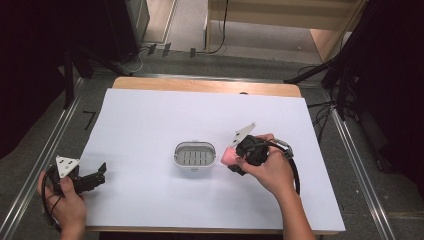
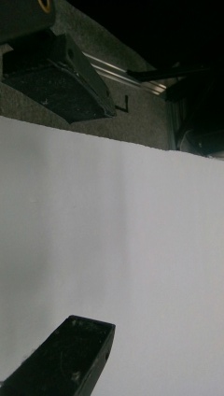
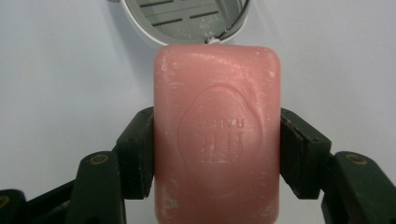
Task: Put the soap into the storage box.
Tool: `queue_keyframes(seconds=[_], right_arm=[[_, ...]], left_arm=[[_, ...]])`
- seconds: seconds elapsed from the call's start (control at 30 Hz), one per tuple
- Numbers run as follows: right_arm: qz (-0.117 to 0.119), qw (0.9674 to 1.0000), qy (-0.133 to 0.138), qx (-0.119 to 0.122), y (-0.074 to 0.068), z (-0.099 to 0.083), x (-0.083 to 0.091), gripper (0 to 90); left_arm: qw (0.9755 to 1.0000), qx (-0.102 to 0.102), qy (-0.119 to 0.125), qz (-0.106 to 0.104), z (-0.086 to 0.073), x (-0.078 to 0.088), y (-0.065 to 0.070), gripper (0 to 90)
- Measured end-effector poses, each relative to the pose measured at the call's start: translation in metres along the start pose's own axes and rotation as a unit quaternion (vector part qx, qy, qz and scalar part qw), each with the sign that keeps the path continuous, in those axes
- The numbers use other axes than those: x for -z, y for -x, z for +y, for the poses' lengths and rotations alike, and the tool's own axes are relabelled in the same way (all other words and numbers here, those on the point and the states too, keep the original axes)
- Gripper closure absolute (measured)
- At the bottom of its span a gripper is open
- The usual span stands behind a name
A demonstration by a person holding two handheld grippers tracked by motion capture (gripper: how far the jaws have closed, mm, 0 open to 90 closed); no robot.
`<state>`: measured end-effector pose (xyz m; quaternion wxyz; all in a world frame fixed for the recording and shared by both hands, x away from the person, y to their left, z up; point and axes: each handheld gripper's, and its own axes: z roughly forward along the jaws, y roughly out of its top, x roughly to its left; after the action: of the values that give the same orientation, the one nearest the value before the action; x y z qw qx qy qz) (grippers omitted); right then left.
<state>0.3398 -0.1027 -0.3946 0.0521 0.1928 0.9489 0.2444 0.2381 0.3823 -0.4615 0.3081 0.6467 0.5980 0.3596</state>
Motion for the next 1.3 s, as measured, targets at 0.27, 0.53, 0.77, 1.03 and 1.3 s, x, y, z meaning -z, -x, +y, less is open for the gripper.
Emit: queue_keyframes(seconds=[0.27,0.53,0.77,1.03,1.3], right_arm=[[0.005,0.9999,0.004,0.013,-0.001,0.01,0.001,39.1],[0.011,0.9997,0.007,0.022,-0.001,0.017,0.0,39.1],[0.015,0.9994,0.011,0.029,0.0,0.025,-0.002,39.1],[0.019,0.9992,0.004,0.035,-0.003,0.034,-0.006,39.1],[0.024,0.9986,0.007,0.047,-0.004,0.042,-0.009,39.1]], left_arm=[[1.0,0.001,0.001,-0.002,0.0,0.0,-0.001,1.2],[1.0,0.002,0.002,-0.002,0.0,0.0,0.0,1.2],[1.0,0.001,0.001,-0.002,0.0,0.0,0.0,1.2],[1.0,0.002,0.002,-0.002,0.0,0.0,0.0,1.2],[1.0,0.002,0.001,-0.003,0.0,0.0,-0.001,1.2]])
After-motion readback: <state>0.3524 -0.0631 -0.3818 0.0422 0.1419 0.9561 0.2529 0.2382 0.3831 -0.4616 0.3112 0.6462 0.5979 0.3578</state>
